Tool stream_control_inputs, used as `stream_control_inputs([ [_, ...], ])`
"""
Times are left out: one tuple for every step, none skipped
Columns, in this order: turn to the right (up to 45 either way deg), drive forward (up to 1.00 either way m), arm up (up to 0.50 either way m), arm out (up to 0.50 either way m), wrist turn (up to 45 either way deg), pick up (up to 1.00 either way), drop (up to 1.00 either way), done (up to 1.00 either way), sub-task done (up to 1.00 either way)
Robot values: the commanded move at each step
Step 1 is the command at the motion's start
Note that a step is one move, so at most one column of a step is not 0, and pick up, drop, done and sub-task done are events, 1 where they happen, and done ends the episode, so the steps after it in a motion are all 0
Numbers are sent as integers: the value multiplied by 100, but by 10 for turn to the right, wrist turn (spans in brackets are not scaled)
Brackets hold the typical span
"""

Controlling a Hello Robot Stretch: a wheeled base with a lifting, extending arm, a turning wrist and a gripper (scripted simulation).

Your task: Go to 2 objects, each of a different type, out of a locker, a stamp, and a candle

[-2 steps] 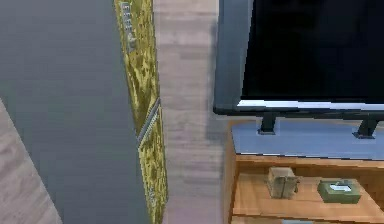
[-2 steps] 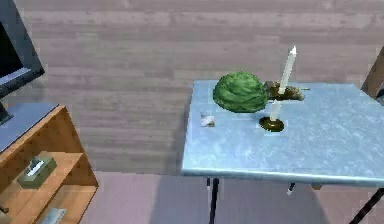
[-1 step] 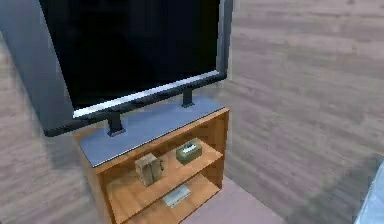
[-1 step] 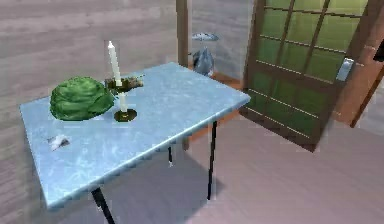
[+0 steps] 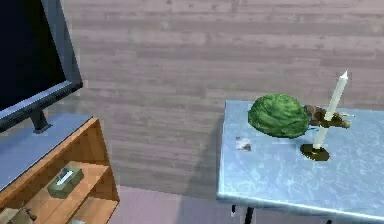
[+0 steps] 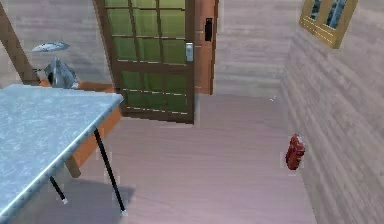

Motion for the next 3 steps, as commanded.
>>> stream_control_inputs([
  [0,10,0,0,0,0,0,0,0],
  [-450,0,0,0,0,0,0,0,0],
  [-450,0,0,0,0,0,0,0,0],
])
